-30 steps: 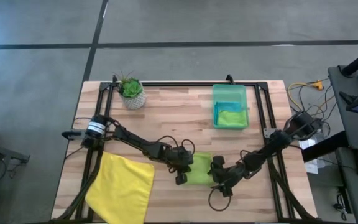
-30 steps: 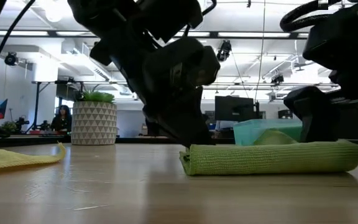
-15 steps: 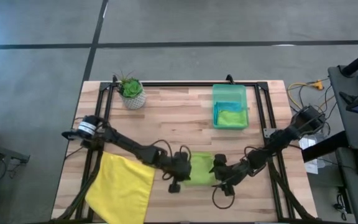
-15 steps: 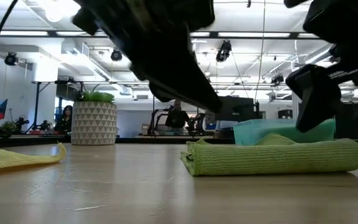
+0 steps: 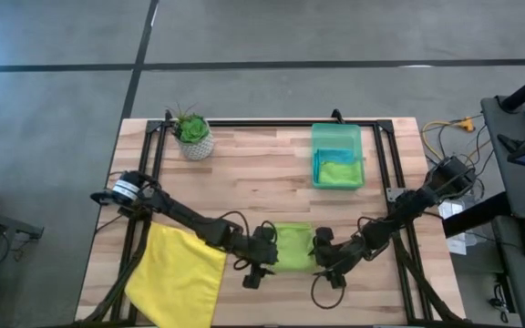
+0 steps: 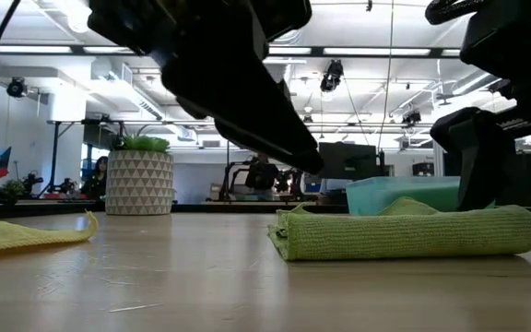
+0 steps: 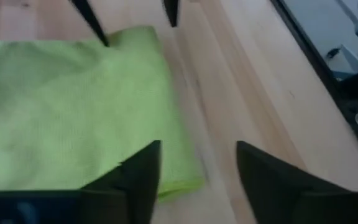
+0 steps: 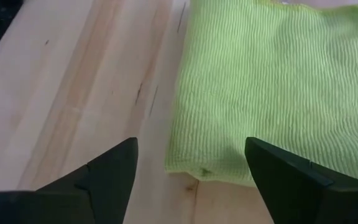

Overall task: Fold microfiber towels
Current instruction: Fold the light green towel

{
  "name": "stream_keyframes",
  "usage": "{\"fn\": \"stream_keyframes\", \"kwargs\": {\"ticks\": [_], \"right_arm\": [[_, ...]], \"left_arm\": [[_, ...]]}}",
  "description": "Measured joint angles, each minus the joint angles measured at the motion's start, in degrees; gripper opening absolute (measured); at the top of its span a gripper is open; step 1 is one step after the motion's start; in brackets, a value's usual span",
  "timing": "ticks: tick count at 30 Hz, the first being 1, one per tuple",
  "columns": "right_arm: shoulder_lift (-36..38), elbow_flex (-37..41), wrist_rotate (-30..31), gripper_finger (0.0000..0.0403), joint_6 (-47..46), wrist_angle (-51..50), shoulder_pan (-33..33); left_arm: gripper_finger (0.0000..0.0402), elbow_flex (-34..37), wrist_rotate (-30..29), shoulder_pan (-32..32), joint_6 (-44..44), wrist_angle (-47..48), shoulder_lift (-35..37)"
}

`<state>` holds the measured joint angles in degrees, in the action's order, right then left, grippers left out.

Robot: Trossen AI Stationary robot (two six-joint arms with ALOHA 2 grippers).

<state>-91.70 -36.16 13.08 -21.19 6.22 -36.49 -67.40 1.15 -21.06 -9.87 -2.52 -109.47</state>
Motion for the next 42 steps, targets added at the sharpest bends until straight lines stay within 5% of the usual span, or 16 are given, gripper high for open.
{"fn": "stream_keyframes", "kwargs": {"ticks": [5,10,28,42], "right_arm": [[-0.2,0.0,0.0,0.0292,0.0,0.0,0.6],[-0.2,0.0,0.3,0.0301,0.6,0.0,0.7],[-5.6,-0.2,-0.2,0.0302,-1.0,0.6,0.8],[-5.0,-0.2,-0.2,0.0258,-2.9,-1.2,0.8]], "left_arm": [[0.0276,-0.2,-0.2,0.3,-0.3,0.2,-0.7],[0.0308,-0.1,-0.3,0.5,-0.3,-0.3,-1.3],[0.0309,-1.6,-3.9,0.2,-7.7,0.5,-7.8],[0.0254,-1.4,-3.7,-1.8,-9.4,2.7,-6.2]]}}
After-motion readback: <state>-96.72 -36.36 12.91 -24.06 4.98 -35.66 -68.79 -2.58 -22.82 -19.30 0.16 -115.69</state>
